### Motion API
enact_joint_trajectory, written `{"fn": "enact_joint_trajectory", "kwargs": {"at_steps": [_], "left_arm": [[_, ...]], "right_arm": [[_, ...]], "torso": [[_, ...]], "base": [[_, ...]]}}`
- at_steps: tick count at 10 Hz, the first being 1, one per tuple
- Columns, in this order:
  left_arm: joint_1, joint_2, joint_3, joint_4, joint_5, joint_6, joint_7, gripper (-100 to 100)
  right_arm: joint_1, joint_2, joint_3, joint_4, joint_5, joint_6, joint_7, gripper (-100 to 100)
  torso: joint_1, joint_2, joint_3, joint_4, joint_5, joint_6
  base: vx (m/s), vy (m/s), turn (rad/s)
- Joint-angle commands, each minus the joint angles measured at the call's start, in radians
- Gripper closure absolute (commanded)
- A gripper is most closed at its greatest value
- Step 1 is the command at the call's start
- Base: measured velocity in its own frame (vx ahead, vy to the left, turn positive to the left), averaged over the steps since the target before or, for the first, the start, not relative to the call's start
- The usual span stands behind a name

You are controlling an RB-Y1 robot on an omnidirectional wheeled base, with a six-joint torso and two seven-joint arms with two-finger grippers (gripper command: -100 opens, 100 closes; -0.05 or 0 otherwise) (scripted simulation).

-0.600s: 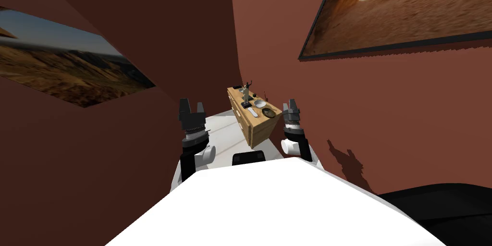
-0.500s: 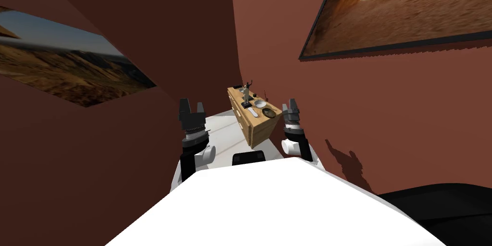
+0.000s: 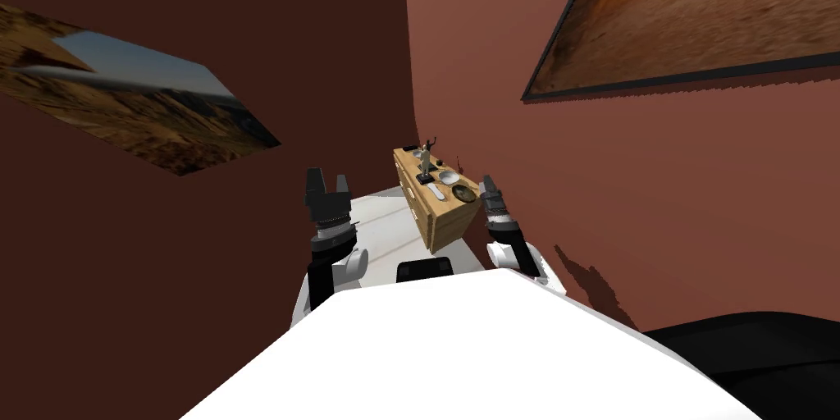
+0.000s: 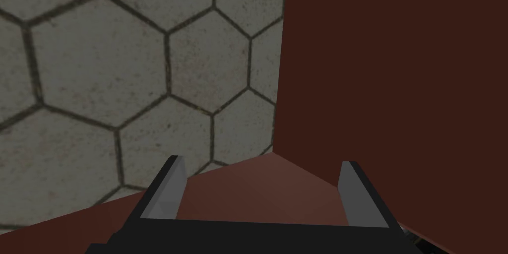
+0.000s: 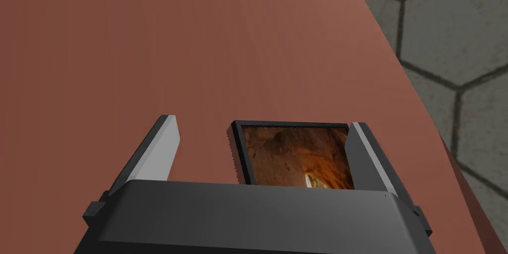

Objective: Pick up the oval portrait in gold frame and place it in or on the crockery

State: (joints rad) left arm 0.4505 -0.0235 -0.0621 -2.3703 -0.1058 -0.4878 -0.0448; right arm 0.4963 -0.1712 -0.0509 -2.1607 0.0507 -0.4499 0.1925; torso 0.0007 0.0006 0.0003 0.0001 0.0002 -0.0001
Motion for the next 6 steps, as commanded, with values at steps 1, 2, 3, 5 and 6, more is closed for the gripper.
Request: {"fn": "enact_joint_trajectory", "kwargs": {"at_steps": [1, 2, 3, 5, 6], "left_arm": [[0.0, 0.0, 0.0, 0.0, 0.0, 0.0, 0.0, 0], [0.0, 0.0, 0.0, 0.0, 0.0, 0.0, 0.0, 0], [0.0, 0.0, 0.0, 0.0, 0.0, 0.0, 0.0, 0], [0.0, 0.0, 0.0, 0.0, 0.0, 0.0, 0.0, 0], [0.0, 0.0, 0.0, 0.0, 0.0, 0.0, 0.0, 0]], "right_arm": [[0.003, -0.048, -0.007, 0.025, 0.037, 0.023, 0.015, -100], [0.01, -0.077, -0.01, 0.039, 0.063, 0.037, 0.025, -100], [0.016, -0.108, -0.014, 0.054, 0.09, 0.052, 0.034, -100], [0.03, -0.172, -0.021, 0.086, 0.146, 0.083, 0.055, -100], [0.038, -0.205, -0.025, 0.103, 0.176, 0.099, 0.066, -100]], "torso": [[0.0, 0.0, 0.0, 0.0, 0.0, 0.0], [0.0, 0.0, 0.0, 0.0, 0.0, 0.0], [0.0, 0.0, 0.0, 0.0, 0.0, 0.0], [0.0, 0.0, 0.0, 0.0, 0.0, 0.0], [0.001, 0.0, 0.0, 0.0, 0.0, 0.0]], "base": [[-0.011, 0.022, 0.101], [-0.011, 0.024, 0.118], [-0.012, 0.024, 0.122], [-0.015, 0.026, 0.164], [-0.02, 0.036, 0.15]]}}
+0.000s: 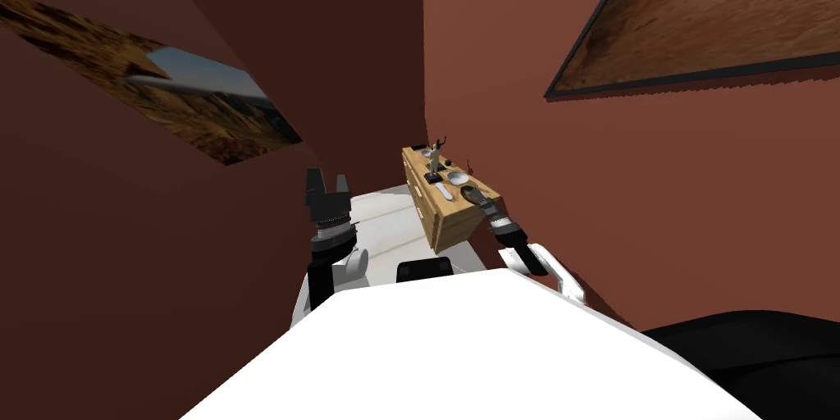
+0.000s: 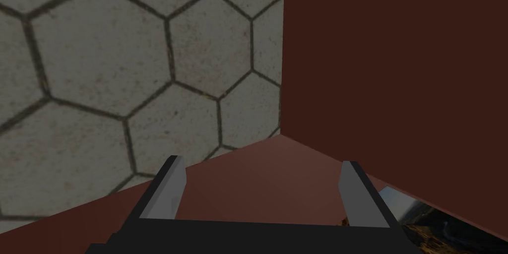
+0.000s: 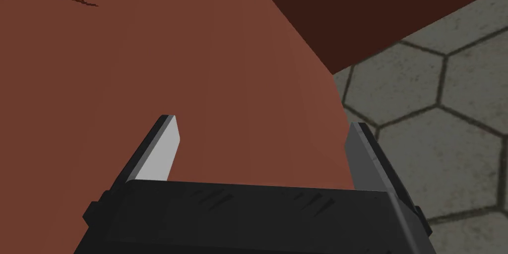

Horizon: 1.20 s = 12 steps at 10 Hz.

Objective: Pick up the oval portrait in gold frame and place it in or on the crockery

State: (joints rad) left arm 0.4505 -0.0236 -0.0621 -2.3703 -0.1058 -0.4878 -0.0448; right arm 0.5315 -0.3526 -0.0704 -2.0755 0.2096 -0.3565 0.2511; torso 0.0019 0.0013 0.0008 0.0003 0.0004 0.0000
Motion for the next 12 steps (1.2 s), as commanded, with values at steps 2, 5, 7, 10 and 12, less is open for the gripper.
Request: {"fn": "enact_joint_trajectory", "kwargs": {"at_steps": [2, 5, 7, 10, 12], "left_arm": [[0.0, 0.0, 0.0, 0.0, 0.0, 0.0, 0.0, 0], [0.0, 0.0, 0.0, 0.0, 0.0, 0.0, 0.0, 0], [0.0, 0.0, 0.0, 0.0, 0.0, 0.0, 0.0, 0], [0.0, 0.0, 0.0, 0.0, 0.0, 0.0, 0.0, 0], [0.0, 0.0, 0.0, 0.0, 0.0, 0.0, 0.0, 0]], "right_arm": [[0.018, -0.083, -0.014, 0.053, 0.079, 0.038, 0.031, -100], [0.033, -0.16, -0.022, 0.091, 0.147, 0.068, 0.058, -100], [0.041, -0.194, -0.026, 0.112, 0.178, 0.081, 0.074, -100], [0.061, -0.285, -0.038, 0.181, 0.271, 0.112, 0.132, -100], [0.073, -0.35, -0.046, 0.234, 0.33, 0.123, 0.181, -100]], "torso": [[0.0, 0.0, 0.0, 0.0, 0.0, 0.0], [-0.001, -0.001, 0.0, 0.0, 0.0, 0.0], [-0.001, -0.001, 0.0, 0.0, 0.0, 0.0], [0.0, -0.001, 0.0, 0.0, 0.0, 0.0], [0.0, -0.001, -0.001, 0.0, 0.0, 0.0]], "base": [[-0.022, 0.037, 0.159], [-0.011, 0.025, 0.086], [-0.009, 0.024, 0.092], [-0.008, 0.04, 0.14], [0.006, 0.039, 0.134]]}}
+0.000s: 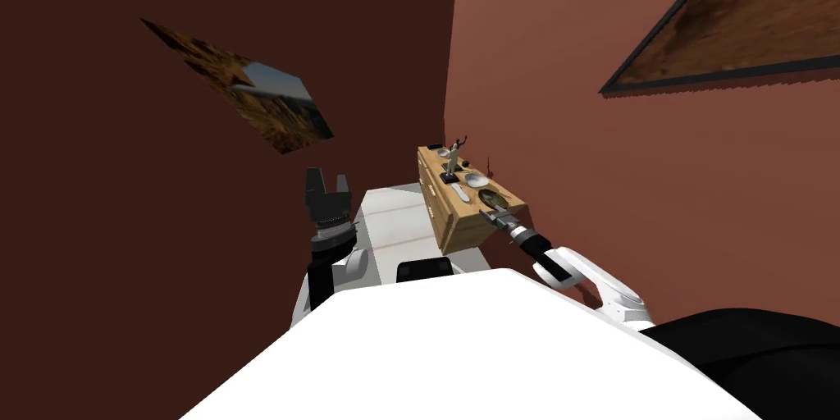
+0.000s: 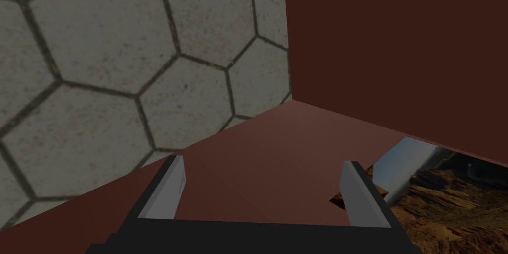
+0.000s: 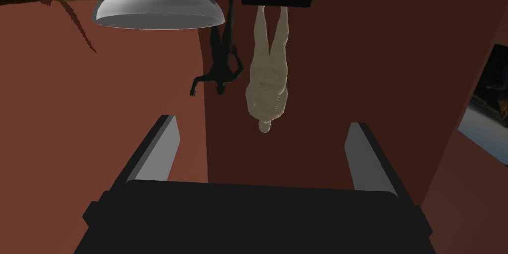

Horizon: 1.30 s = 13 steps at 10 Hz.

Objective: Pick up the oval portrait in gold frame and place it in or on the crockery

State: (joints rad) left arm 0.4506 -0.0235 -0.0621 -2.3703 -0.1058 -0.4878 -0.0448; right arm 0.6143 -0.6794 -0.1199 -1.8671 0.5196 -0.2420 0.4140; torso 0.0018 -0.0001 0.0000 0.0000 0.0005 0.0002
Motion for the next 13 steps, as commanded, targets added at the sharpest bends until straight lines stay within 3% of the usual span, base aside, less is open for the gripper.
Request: {"fn": "enact_joint_trajectory", "kwargs": {"at_steps": [1, 5, 6, 10, 11, 13], "left_arm": [[0.0, 0.0, 0.0, 0.0, 0.0, 0.0, 0.0, 0], [0.0, 0.0, 0.0, 0.0, 0.0, 0.0, 0.0, 0], [0.0, 0.0, 0.0, 0.0, 0.0, 0.0, 0.0, 0], [0.0, 0.0, 0.0, 0.0, 0.0, 0.0, 0.0, 0], [0.0, 0.0, 0.0, 0.0, 0.0, 0.0, 0.0, 0], [0.0, 0.0, 0.0, 0.0, 0.0, 0.0, 0.0, 0]], "right_arm": [[-0.01, -0.032, 0.004, 0.026, 0.02, 0.009, 0.018, -100], [0.008, -0.153, -0.01, 0.145, 0.129, 0.011, 0.126, -100], [0.008, -0.153, -0.01, 0.145, 0.129, 0.011, 0.135, -100], [0.02, -0.258, -0.021, 0.264, 0.225, -0.006, 0.258, -100], [0.02, -0.259, -0.021, 0.271, 0.225, -0.006, 0.267, -100], [0.025, -0.306, -0.025, 0.331, 0.269, -0.018, 0.331, -100]], "torso": [[0.0, 0.0, 0.0, 0.0, 0.0, 0.0], [0.0, -0.001, -0.001, 0.0, 0.0, 0.0], [0.0, -0.001, -0.001, 0.0, 0.0, 0.0], [0.001, -0.001, -0.001, 0.0, 0.0, 0.0], [0.0, -0.001, -0.001, 0.0, 0.0, 0.0], [-0.001, 0.0, 0.0, 0.0, 0.0, 0.0]], "base": [[0.002, 0.024, 0.025], [0.013, 0.033, 0.098], [0.012, 0.024, 0.022], [0.019, 0.038, 0.077], [0.013, 0.02, 0.021], [0.01, 0.025, 0.06]]}}
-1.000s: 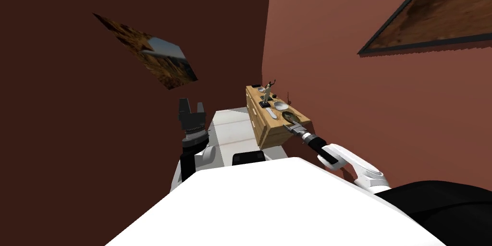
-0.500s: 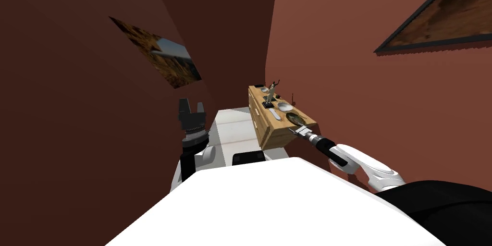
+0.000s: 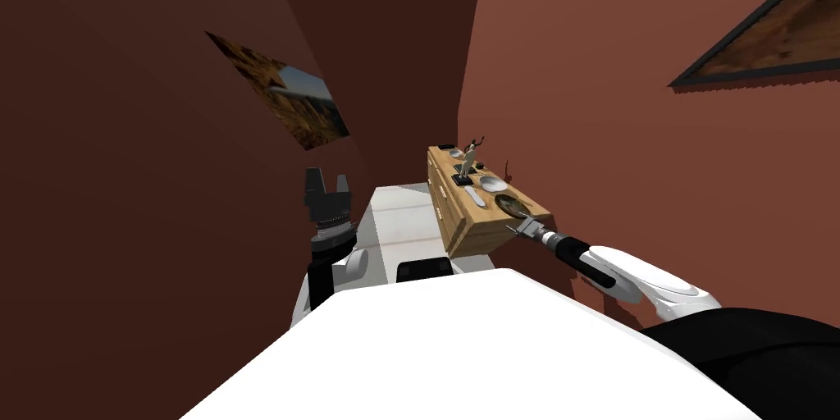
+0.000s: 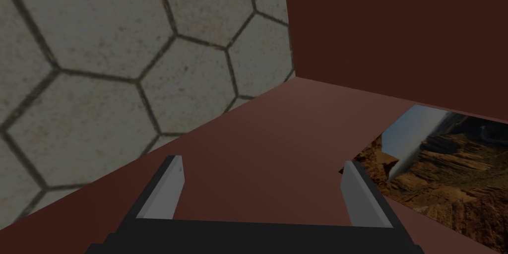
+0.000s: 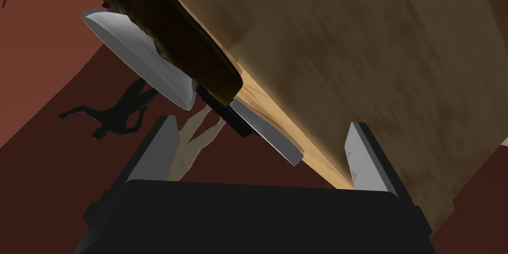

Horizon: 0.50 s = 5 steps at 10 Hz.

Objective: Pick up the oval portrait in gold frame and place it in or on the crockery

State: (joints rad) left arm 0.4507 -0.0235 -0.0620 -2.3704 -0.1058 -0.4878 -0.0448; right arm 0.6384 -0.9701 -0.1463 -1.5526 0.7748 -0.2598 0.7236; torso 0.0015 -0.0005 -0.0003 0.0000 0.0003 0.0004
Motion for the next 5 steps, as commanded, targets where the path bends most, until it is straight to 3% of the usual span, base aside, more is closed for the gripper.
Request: {"fn": "enact_joint_trajectory", "kwargs": {"at_steps": [1, 5], "left_arm": [[0.0, 0.0, 0.0, 0.0, 0.0, 0.0, 0.0, 0], [0.0, 0.0, 0.0, 0.0, 0.0, 0.0, 0.0, 0]], "right_arm": [[0.003, -0.037, -0.001, 0.044, 0.034, -0.006, 0.05, -100], [0.011, -0.113, -0.007, 0.14, 0.105, -0.025, 0.159, -100]], "torso": [[0.0, 0.0, 0.0, 0.0, 0.0, 0.0], [0.0, -0.001, -0.001, 0.0, 0.0, 0.0]], "base": [[0.021, 0.036, 0.078], [0.028, 0.027, 0.059]]}}
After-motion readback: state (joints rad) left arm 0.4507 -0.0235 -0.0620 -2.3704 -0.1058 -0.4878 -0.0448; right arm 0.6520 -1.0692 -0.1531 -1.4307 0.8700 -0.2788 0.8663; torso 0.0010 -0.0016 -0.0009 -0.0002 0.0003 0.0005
